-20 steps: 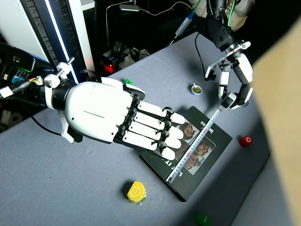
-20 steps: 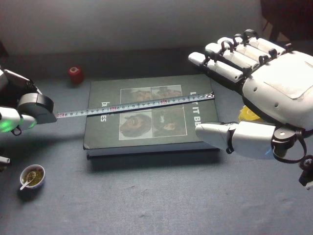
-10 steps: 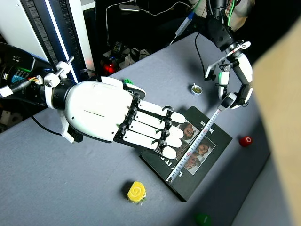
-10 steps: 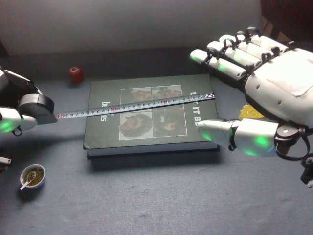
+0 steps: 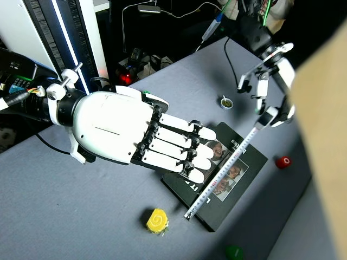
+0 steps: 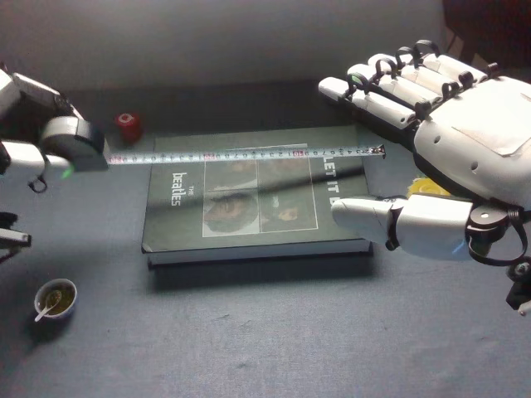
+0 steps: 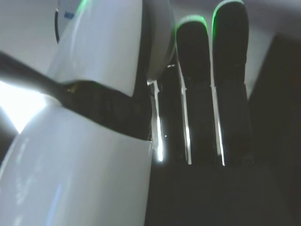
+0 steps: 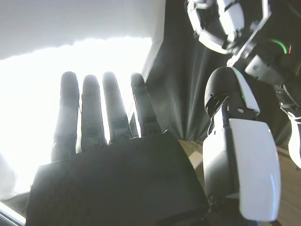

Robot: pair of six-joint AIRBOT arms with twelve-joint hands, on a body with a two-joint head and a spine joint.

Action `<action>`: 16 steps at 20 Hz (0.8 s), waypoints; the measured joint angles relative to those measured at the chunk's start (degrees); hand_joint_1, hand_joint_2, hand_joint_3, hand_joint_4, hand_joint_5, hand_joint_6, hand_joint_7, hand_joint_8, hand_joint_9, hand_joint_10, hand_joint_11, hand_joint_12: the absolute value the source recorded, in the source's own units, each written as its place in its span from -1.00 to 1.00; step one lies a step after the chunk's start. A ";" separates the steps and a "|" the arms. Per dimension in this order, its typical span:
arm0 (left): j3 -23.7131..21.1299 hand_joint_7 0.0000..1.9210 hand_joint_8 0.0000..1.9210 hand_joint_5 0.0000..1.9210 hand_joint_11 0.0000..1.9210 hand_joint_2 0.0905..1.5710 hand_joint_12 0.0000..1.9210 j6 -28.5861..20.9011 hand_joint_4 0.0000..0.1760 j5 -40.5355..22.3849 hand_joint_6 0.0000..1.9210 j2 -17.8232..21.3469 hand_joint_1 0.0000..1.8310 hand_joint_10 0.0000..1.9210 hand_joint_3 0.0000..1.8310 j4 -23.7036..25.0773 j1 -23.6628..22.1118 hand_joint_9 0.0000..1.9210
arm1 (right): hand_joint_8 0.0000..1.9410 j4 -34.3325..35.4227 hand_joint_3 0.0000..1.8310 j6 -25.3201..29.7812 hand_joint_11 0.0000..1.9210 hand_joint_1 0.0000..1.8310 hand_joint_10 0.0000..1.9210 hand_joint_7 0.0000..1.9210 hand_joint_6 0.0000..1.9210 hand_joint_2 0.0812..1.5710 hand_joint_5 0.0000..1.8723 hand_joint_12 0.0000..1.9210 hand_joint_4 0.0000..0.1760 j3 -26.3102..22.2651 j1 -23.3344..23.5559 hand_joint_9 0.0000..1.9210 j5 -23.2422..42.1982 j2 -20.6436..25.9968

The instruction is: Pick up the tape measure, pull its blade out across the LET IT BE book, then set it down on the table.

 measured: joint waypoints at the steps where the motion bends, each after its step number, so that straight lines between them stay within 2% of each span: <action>1: -0.72 0.09 -0.01 0.05 -0.09 0.35 0.17 0.79 -1.00 -0.02 -0.29 0.81 0.51 0.31 -1.00 -0.59 -0.81 -0.01 | -1.00 -0.02 -1.00 0.00 -1.00 -1.00 -1.00 -0.96 -1.00 0.45 -0.98 -0.61 -0.07 0.00 0.02 -0.97 0.04 0.00; 3: -2.34 0.10 -0.02 0.04 -0.09 0.35 0.17 1.31 -1.00 -0.50 -0.27 2.43 0.51 0.31 -1.00 -1.68 -1.73 0.00 | -1.00 -0.15 -1.00 0.00 -1.00 -1.00 -1.00 -0.96 -1.00 0.46 -0.98 -0.59 -0.09 0.00 0.07 -0.97 0.15 0.00; 4: -6.25 0.10 -0.02 0.04 -0.09 0.35 0.17 1.81 -1.00 -0.50 -0.27 5.44 0.51 0.31 -1.00 -2.97 -1.75 0.00 | -1.00 -0.66 -1.00 0.20 -1.00 -1.00 -1.00 -0.96 -1.00 0.46 -0.98 -0.59 -0.09 0.02 0.44 -0.97 0.35 0.09; 7: -10.36 0.09 -0.03 0.04 -0.09 0.35 0.17 2.27 -1.00 0.33 -0.28 8.72 0.51 0.31 -1.00 -3.72 -1.42 0.00 | -1.00 -2.27 -1.00 0.39 -1.00 -1.00 -1.00 -0.95 -1.00 0.46 -0.98 -0.58 -0.11 0.00 0.48 -0.97 0.81 0.31; 9: -13.18 0.02 0.06 -0.02 -0.09 0.39 0.18 2.38 -1.00 0.04 -0.14 11.02 0.50 0.37 -1.00 -3.98 -0.90 -0.07 | -1.00 -1.90 -1.00 0.42 -1.00 -1.00 -1.00 -0.95 -1.00 0.46 -0.98 -0.57 -0.11 0.00 0.46 -0.97 0.63 0.31; 16: -22.01 0.03 0.05 -0.03 -0.10 0.39 0.18 2.62 -1.00 1.22 -0.13 15.43 0.50 0.36 -1.00 -3.56 2.29 -0.07 | -1.00 -2.14 -1.00 0.42 -1.00 -1.00 -1.00 -0.95 -1.00 0.46 -0.98 -0.58 -0.11 0.00 0.24 -0.97 0.57 0.31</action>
